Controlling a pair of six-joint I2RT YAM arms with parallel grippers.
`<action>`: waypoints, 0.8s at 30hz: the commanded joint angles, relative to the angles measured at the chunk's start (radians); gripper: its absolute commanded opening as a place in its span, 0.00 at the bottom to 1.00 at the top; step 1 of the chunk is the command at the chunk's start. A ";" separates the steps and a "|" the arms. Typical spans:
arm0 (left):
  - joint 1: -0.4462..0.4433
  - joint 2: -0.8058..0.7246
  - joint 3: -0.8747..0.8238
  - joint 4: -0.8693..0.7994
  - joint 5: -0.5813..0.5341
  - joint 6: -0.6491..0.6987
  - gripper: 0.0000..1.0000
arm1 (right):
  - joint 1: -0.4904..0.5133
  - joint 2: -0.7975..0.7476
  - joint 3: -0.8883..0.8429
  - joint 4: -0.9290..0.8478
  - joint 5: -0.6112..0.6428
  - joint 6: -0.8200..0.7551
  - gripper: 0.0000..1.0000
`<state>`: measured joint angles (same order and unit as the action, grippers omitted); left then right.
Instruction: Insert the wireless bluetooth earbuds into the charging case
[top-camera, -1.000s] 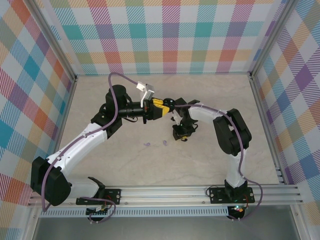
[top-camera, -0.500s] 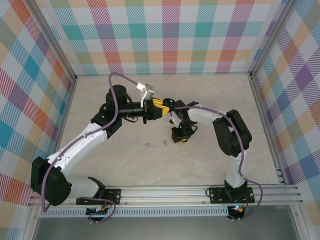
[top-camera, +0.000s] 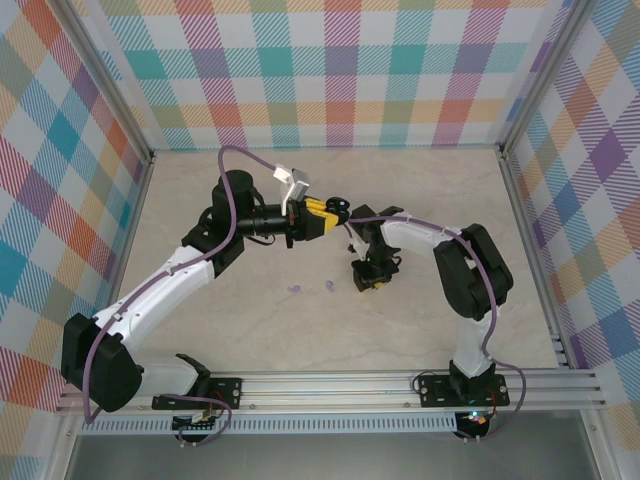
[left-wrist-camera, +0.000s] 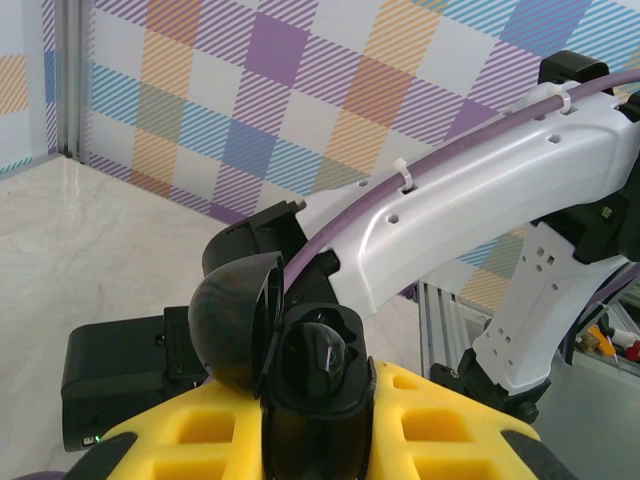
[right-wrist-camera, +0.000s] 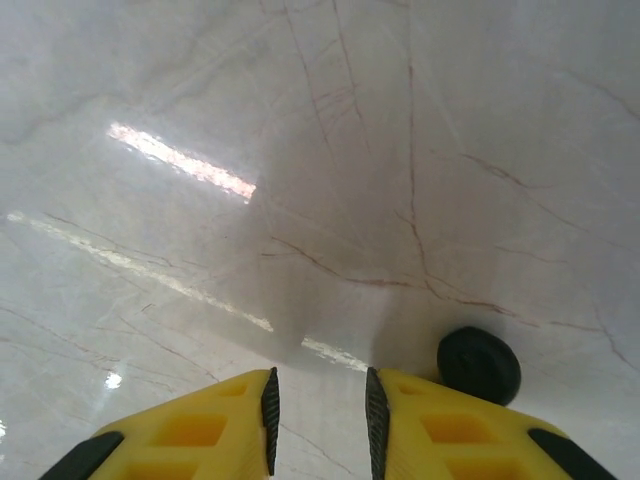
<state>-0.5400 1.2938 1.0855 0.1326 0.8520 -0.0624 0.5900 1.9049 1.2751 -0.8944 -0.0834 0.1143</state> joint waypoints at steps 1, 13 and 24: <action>0.006 -0.027 0.017 0.010 0.004 0.013 0.08 | 0.001 -0.088 0.002 0.009 -0.052 0.011 0.33; 0.006 -0.022 0.021 0.019 0.009 0.009 0.08 | -0.015 -0.103 0.027 -0.018 0.135 0.142 0.40; 0.006 -0.023 0.021 0.018 0.010 0.009 0.08 | -0.014 -0.004 0.052 -0.029 0.199 0.183 0.38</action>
<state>-0.5400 1.2934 1.0855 0.1326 0.8520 -0.0624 0.5812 1.8839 1.2976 -0.8909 0.0883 0.2737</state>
